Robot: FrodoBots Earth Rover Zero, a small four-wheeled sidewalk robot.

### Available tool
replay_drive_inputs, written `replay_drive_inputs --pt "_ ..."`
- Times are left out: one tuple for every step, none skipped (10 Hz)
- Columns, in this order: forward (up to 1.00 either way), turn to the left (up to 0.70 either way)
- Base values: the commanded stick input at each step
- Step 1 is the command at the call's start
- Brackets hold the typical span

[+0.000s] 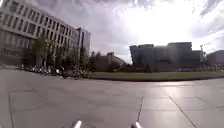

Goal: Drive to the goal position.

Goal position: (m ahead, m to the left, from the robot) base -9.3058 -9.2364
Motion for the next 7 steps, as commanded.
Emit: replay_drive_inputs --pt "0.0 -0.7" --pt "0.0 -0.7" --pt "0.0 -0.7" --pt "0.0 -0.7" --pt "0.0 -0.7" --pt "0.0 -0.7" --pt "0.0 -0.7"
